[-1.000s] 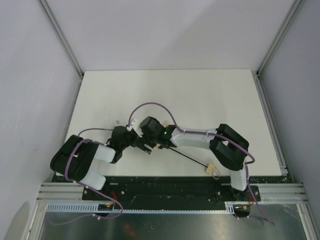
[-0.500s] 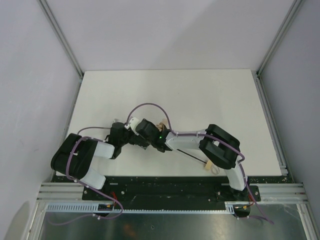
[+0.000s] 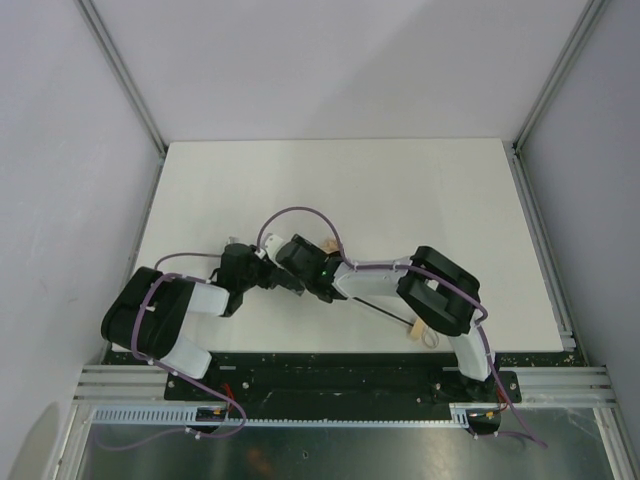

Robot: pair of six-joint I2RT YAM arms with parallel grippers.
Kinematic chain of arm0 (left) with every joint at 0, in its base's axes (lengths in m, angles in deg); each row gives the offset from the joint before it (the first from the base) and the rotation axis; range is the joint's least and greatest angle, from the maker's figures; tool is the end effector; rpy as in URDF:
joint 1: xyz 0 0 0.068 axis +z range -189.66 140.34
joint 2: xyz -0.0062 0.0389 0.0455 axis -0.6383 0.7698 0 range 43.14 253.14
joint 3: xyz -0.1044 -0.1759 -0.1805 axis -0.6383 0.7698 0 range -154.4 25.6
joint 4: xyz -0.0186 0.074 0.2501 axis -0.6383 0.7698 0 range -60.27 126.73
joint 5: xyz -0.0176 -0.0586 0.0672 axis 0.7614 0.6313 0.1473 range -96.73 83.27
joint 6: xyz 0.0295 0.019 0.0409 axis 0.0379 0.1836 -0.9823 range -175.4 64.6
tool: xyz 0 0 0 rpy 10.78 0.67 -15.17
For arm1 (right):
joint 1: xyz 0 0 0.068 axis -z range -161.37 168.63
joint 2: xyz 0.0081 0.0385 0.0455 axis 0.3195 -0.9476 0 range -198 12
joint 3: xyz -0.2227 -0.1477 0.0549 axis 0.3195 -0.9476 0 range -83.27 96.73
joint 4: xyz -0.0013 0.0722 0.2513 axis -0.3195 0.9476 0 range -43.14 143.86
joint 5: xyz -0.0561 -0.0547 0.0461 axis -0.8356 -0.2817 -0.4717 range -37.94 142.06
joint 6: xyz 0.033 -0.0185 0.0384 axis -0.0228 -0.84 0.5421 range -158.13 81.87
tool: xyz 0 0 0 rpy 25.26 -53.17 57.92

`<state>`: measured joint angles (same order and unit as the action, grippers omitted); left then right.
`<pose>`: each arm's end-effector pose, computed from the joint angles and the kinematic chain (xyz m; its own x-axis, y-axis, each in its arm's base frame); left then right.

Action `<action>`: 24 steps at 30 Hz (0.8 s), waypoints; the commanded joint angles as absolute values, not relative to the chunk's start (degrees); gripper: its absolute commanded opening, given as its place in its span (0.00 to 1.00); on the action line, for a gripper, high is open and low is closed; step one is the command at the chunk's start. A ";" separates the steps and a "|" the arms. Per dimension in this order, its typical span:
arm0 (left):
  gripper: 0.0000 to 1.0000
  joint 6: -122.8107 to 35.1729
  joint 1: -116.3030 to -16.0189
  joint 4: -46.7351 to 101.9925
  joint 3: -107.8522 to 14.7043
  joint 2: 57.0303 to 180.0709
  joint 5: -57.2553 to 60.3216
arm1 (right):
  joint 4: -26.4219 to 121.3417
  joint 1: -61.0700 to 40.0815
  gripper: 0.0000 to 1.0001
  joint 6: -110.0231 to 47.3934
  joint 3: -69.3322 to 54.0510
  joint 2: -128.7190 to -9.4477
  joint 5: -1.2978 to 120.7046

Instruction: Put away the umbrella

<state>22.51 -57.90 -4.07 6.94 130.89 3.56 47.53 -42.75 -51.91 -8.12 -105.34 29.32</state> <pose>0.2280 -0.0818 0.1069 -0.5514 -0.8313 -0.0701 -0.4430 0.3630 -0.8197 0.2235 0.3809 0.1553 -0.1558 -0.7443 -0.6494 -0.7321 0.5284 -0.4300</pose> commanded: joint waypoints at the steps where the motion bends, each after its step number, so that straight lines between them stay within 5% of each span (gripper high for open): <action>1: 0.00 16.81 -58.61 12.90 9.78 133.74 1.62 | 53.32 -38.23 0.77 -56.03 -9.51 -107.02 29.57; 7: 0.00 16.52 -58.56 12.97 9.45 133.06 2.31 | 57.40 -35.81 0.32 -53.25 -7.11 -110.04 46.44; 12: 0.00 14.79 -58.51 13.30 8.53 130.24 2.80 | 64.50 -32.17 0.07 -47.89 -5.28 -113.31 64.49; 14: 0.14 13.32 -58.53 13.56 7.55 128.90 3.52 | 67.16 -30.92 0.02 -45.65 -4.38 -114.21 70.70; 19: 0.80 11.93 -58.52 15.77 6.44 124.24 3.81 | 68.19 -27.12 0.00 -39.78 -4.11 -115.57 84.27; 24: 0.94 13.06 -58.74 16.39 6.22 122.92 4.46 | 64.63 -22.67 0.00 -32.94 -4.09 -117.79 99.41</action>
